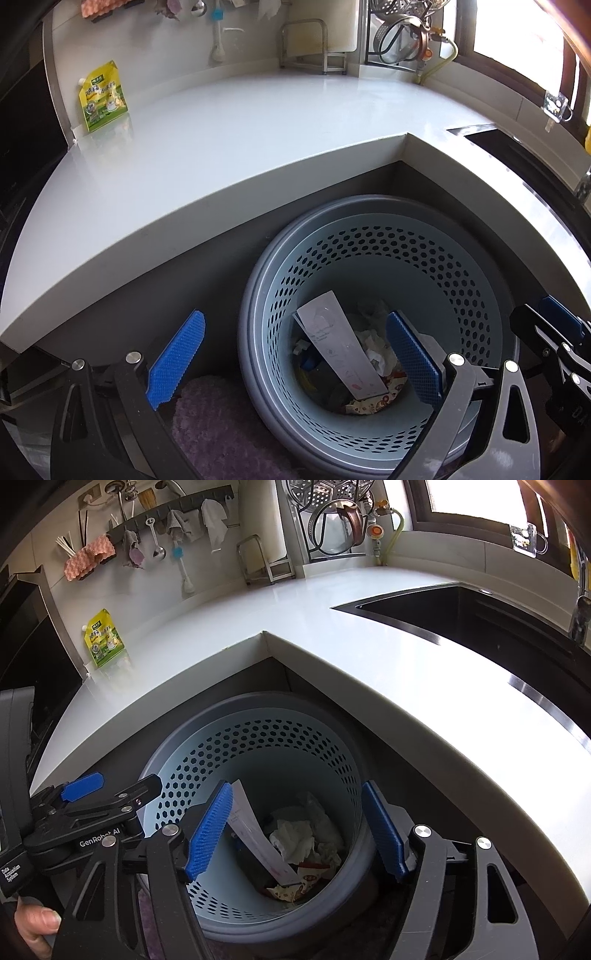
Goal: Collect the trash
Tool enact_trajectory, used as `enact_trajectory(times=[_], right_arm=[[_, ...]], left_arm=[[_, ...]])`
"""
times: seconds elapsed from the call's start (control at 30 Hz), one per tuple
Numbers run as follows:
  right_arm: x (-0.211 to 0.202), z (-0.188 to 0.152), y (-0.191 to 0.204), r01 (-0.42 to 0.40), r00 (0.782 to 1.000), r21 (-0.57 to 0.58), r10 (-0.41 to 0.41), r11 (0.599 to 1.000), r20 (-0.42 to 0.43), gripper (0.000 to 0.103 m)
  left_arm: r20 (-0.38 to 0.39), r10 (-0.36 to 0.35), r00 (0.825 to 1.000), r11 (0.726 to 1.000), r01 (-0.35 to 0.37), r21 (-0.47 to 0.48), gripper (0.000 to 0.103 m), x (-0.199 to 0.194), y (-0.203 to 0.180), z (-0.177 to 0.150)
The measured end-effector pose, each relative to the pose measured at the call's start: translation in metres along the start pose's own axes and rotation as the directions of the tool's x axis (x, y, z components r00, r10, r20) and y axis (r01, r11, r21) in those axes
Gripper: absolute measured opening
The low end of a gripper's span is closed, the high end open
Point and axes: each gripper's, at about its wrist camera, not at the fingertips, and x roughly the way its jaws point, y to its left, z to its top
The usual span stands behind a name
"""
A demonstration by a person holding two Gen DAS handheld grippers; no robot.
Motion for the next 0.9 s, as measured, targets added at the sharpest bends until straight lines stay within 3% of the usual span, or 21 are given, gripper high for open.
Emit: enact_trajectory(times=[0.9], right_arm=[[0.0029, -0.0019, 0.0022, -0.002, 1.000, -0.013, 0.001, 1.000, -0.006, 0.069]], left_arm=[[0.006, 0.022, 1.000, 1.000, -0.022, -0.014, 0.097, 0.0005, 0.0016, 0.0018]])
